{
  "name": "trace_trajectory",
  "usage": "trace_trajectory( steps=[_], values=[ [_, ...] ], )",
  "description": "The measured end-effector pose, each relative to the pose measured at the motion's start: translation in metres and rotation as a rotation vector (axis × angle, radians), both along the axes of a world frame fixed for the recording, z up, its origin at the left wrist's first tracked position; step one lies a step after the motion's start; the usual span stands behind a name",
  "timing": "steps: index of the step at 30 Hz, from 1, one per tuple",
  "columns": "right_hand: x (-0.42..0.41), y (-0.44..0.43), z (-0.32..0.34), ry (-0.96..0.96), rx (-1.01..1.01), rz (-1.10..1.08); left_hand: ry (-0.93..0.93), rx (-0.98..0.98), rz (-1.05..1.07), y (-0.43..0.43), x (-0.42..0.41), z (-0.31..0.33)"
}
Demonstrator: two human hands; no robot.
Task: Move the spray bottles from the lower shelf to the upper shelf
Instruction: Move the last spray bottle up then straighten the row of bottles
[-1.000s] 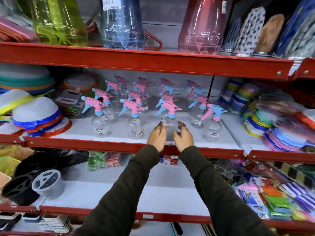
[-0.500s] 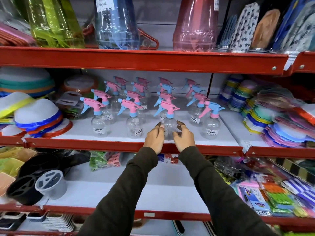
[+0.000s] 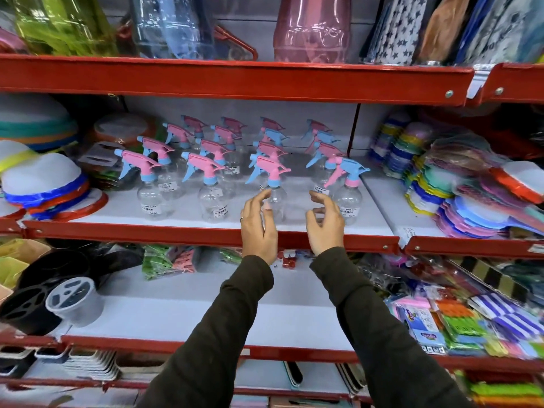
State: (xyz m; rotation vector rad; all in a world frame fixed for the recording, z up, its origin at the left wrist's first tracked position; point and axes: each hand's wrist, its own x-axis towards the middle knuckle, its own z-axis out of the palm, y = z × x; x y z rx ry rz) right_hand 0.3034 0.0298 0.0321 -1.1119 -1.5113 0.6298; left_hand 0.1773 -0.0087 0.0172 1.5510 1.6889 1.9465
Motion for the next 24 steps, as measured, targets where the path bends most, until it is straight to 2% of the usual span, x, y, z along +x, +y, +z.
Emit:
trace_trajectory(
  steps=[4,8,14,24],
  values=[
    [0.036,0.004,-0.001,0.039,0.049,-0.131,0.038,0.004,-0.159,0.010,0.040,0.000],
    [0.074,0.023,0.000,-0.006,-0.115,-0.196,0.047,-0.237,-0.290,0.035,0.078,0.008],
    [0.103,0.052,0.007,-0.162,-0.299,-0.077,0.066,-0.546,-0.391,0.069,0.102,0.021],
    [0.088,0.054,0.003,-0.169,-0.257,0.009,0.035,-0.511,-0.327,0.065,0.083,0.018]
  ],
)
